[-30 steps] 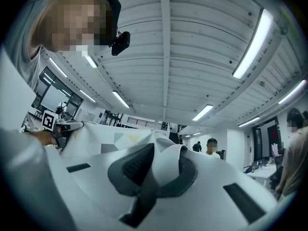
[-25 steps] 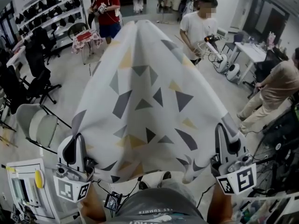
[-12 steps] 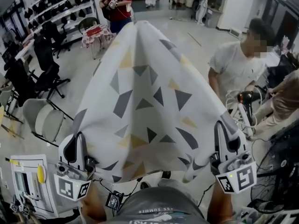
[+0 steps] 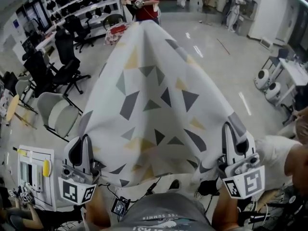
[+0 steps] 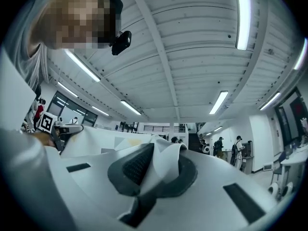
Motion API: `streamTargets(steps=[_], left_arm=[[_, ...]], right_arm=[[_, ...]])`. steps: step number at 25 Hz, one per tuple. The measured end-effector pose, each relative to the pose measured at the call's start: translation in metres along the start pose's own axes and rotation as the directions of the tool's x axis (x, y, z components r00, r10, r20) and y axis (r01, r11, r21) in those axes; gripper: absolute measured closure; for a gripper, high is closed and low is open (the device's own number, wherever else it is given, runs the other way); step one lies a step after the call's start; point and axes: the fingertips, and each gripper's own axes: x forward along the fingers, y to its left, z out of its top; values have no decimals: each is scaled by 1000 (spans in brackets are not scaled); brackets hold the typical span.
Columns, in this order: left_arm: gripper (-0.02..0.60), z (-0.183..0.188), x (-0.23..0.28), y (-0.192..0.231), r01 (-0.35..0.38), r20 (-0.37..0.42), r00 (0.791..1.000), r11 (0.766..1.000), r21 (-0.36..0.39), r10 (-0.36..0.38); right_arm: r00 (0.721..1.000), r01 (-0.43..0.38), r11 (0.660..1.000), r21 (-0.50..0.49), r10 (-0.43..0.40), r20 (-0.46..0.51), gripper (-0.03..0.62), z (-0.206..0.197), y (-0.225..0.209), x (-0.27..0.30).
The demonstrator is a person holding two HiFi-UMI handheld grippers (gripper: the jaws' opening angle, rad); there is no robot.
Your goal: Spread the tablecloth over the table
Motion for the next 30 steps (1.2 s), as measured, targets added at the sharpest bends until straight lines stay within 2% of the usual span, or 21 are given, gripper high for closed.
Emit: streamTargets(steps=[6,12,17,23,30], left_arm=[[583,13,11,-12,-65,-16,998,996,62,66],[583,-5,15,-6,-77,-49,995,991,106,82],[583,-41,36,10,-43,-53,998,997,58,46],[583,-72,83,49,41,-8,999,999,-16,-41],[583,-99,116,99,100,39,994,993,-64,-98]], right_arm=[[997,-67,998,-5,67,45,580,-4,-20,26],[995,-92,994,52,90,40,580,-36,-20,37],[998,-67,997,32,67,-1,580,-51,-17,52],[999,28,999,-20,-29,-45,580,-44,-18,77],[991,116,991,-67,-120,-61,580,-44,-10,113]])
